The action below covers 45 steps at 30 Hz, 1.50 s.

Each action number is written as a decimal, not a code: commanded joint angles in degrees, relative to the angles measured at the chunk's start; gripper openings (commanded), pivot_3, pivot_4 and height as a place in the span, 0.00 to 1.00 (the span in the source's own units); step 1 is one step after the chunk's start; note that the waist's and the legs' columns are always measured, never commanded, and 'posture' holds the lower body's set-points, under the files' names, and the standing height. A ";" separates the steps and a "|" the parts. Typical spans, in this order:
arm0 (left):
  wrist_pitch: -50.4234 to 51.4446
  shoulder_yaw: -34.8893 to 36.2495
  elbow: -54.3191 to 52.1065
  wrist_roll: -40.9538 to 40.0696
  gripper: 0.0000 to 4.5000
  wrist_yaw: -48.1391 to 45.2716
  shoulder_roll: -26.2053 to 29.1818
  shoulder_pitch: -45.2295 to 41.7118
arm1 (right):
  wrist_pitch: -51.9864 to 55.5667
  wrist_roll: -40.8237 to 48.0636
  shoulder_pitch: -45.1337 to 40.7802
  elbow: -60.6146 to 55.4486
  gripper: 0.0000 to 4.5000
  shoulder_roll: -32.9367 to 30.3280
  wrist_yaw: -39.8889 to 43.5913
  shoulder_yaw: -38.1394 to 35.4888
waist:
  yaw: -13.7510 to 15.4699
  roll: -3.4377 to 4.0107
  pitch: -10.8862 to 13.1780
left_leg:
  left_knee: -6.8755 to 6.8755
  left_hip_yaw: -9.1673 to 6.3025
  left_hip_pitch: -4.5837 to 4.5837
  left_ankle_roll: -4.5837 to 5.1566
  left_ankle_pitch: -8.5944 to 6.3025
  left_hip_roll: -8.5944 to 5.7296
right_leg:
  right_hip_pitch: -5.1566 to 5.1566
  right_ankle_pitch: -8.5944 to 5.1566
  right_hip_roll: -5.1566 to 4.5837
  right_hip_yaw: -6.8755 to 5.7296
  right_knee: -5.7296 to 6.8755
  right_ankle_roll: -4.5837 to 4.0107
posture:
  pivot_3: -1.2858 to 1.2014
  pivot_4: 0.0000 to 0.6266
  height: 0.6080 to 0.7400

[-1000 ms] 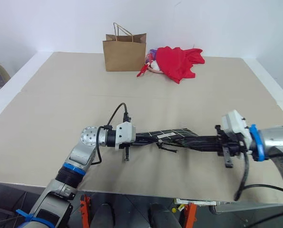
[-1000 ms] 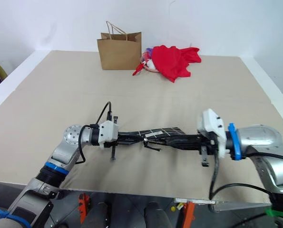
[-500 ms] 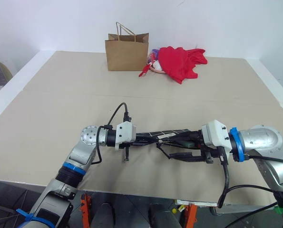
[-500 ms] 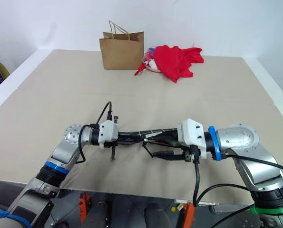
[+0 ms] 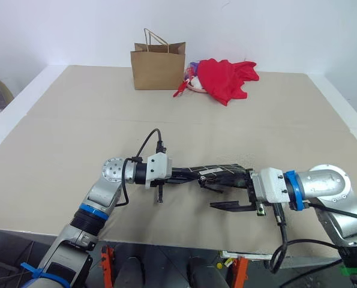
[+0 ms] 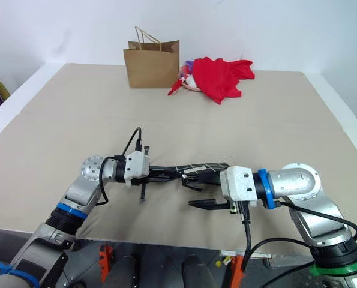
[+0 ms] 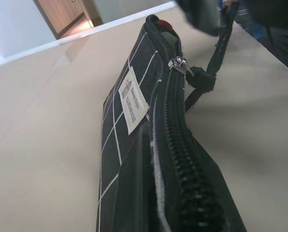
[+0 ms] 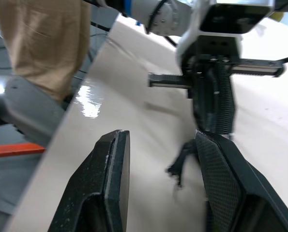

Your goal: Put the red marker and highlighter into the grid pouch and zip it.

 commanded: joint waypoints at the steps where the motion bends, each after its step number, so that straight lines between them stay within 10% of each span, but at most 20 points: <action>1: -0.50 0.29 -1.49 -0.46 0.00 0.00 0.08 -0.73 | -2.92 -0.99 -1.31 0.97 0.53 0.71 0.23 0.39 | 0.02 0.00 0.00 | -0.01 0.00 0.00 0.00 0.00 0.00 | 0.00 -0.01 0.00 0.00 0.00 0.00 | 0.52 0.24 1.00; 4: -0.45 0.25 -1.95 -0.38 0.00 0.08 0.26 -0.33 | -5.48 -1.63 -1.97 2.29 0.35 1.58 0.38 0.66 | 0.02 0.00 0.00 | -0.03 0.00 0.00 0.00 0.00 0.00 | 0.00 -0.02 0.00 0.00 0.00 0.00 | 0.52 0.24 1.00; 6: -0.33 0.19 -2.33 -0.33 0.00 0.16 0.36 -0.04 | -7.23 -1.95 -2.32 3.33 0.02 1.89 0.63 0.85 | 0.02 0.00 0.00 | -0.02 0.00 0.01 0.00 0.00 0.00 | 0.00 -0.01 0.00 0.00 0.00 -0.01 | 0.52 0.24 1.00; 45: -6.75 2.21 5.52 0.35 0.00 -2.22 5.39 -1.72 | -4.04 5.15 17.74 11.22 0.02 -8.67 1.63 -29.36 | -0.03 -0.01 0.01 | 0.06 0.00 0.06 0.01 0.00 -0.02 | 0.11 0.00 -0.02 0.01 0.00 0.02 | 0.52 0.24 1.00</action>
